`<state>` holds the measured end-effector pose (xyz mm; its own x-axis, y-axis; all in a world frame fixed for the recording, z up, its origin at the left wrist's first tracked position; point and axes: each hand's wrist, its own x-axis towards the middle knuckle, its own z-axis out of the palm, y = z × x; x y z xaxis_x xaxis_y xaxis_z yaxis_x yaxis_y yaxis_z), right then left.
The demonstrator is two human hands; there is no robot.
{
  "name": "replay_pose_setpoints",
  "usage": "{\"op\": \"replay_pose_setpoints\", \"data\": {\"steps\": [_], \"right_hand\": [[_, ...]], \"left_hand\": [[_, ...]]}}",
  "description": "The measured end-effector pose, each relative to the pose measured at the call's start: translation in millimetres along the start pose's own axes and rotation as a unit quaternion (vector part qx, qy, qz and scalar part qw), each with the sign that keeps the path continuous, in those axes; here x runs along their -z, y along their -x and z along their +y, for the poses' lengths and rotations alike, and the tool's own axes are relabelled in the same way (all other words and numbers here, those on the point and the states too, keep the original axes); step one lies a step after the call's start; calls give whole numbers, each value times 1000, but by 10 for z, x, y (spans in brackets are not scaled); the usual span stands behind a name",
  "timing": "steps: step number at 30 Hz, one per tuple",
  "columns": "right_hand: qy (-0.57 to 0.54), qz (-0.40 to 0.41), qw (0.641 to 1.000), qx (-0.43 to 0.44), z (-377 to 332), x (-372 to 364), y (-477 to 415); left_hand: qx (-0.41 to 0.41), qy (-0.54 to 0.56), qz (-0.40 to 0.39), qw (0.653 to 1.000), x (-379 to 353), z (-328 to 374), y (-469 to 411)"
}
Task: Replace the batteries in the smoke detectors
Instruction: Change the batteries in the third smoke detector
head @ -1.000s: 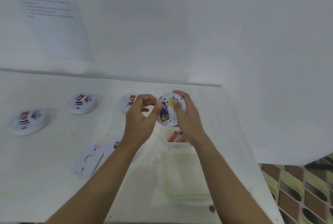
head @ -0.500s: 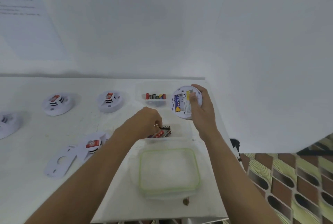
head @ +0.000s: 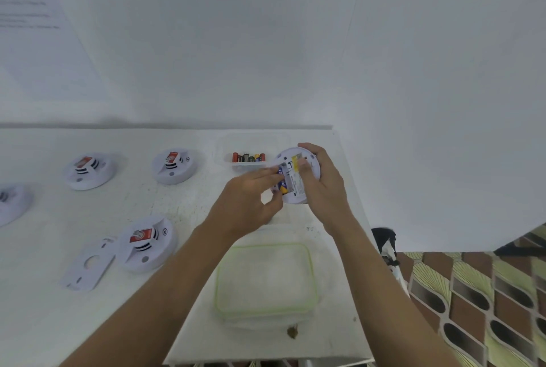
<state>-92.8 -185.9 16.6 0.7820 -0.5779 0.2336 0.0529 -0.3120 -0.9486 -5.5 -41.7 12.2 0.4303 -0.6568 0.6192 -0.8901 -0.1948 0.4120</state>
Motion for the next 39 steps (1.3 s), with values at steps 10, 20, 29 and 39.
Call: {"op": "replay_pose_setpoints", "data": {"steps": [10,20,29,39], "right_hand": [[38,1,999,14,25,66,-16],[29,-18,999,-4,98,119,-61],[9,1,1000,-10,132,159,-60],[-5,20,1000,-20,137,237,-82]], "left_hand": [[-7,-40,-77,996,1,27,-136],[-3,-28,-62,998,-82,9,-123],[41,39,-95,994,53,-57,-139],[218,121,-74,966,151,-187,-182]]}}
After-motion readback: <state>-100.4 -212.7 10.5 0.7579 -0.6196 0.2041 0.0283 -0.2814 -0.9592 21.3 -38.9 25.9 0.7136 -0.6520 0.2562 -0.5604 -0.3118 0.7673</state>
